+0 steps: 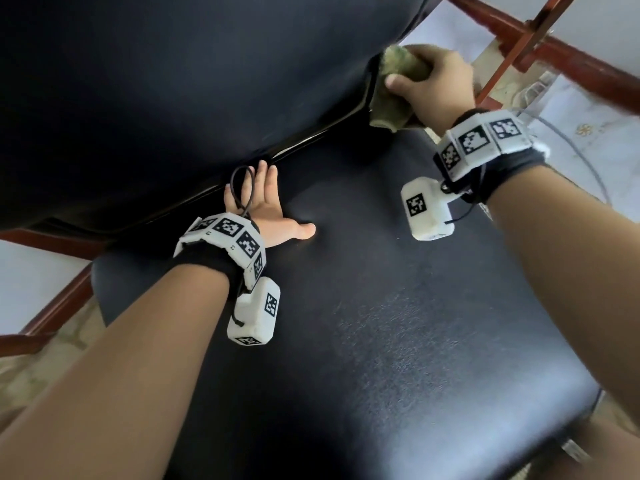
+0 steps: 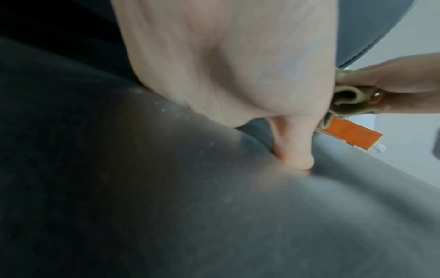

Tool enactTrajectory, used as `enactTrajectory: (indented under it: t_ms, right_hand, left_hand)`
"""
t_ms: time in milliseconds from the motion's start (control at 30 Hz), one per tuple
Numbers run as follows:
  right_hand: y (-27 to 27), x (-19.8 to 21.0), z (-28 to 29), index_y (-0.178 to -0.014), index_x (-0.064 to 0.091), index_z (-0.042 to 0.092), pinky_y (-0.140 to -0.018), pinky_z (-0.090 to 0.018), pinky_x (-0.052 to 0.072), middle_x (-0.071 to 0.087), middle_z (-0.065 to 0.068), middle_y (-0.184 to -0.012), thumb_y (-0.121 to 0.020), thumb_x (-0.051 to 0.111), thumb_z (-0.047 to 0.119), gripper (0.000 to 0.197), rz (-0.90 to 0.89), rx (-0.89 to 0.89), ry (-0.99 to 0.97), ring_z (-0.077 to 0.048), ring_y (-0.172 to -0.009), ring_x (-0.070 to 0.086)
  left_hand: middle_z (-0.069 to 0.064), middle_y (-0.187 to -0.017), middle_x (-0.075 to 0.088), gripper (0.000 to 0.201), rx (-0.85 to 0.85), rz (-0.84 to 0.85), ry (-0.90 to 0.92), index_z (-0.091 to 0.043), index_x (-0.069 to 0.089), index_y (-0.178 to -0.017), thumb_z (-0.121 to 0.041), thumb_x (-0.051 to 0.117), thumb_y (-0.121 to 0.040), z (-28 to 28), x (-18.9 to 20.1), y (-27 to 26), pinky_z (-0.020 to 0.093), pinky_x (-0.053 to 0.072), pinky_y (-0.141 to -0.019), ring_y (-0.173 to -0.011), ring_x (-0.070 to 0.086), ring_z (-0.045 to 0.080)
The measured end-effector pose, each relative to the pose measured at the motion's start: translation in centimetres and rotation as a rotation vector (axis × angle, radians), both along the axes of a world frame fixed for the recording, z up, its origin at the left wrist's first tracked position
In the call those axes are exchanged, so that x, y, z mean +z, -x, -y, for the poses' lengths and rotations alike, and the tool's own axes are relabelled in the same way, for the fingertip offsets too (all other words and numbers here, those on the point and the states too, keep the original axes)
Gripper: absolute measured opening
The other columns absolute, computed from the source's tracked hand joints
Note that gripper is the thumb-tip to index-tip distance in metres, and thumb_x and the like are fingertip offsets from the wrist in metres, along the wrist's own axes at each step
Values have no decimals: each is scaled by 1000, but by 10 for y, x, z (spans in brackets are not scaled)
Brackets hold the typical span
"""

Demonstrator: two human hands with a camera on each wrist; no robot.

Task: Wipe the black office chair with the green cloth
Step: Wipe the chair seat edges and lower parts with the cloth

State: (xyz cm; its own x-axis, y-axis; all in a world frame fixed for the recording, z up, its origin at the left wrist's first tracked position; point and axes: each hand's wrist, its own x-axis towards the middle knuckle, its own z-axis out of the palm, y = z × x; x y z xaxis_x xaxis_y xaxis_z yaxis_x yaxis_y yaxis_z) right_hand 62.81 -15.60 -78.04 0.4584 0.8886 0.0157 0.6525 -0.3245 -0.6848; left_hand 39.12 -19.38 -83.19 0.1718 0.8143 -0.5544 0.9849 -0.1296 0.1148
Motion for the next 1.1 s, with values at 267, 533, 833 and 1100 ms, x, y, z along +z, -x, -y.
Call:
enactTrajectory:
  t_ms: [267,533,833,1100]
  right_hand:
    - [-33,-1,11,-126,57,21,-82,-18,46,60,2,-118,-81,71,29,48,-22,-54,168,-14,-105,57]
    - [-41,10,35,-140,41,22,-99,-34,40,48,-8,-136,-88,61,31,56,152,-72,250,-25,-123,46]
    - [-15,-9,0,-133,45,19,-81,-31,30,53,-10,-128,-90,59,30,46,421,300,460,-32,-115,48]
    - [-48,-11,77,-134,49,15,-92,-31,39,55,-14,-127,-86,61,13,49,303,250,461,-31,-117,49]
  left_hand:
    - [-3,-154,-27,112,-14,-17,59,-14,-19,-147,-65,54,-79,-4,7,1,45,-12,-114,-141,-26,14]
    - [6,-155,-24,100,-101,-125,69,-11,-17,-148,-59,46,-87,16,27,-24,56,-11,-111,-142,-24,22]
    - [2,-154,-27,110,-44,-41,111,-12,-21,-146,-77,36,-79,26,16,-29,55,-13,-110,-141,-27,16]
    - [5,-156,-21,109,-49,-86,-7,-8,-16,-148,-77,36,-80,37,11,-40,56,-13,-111,-142,-24,17]
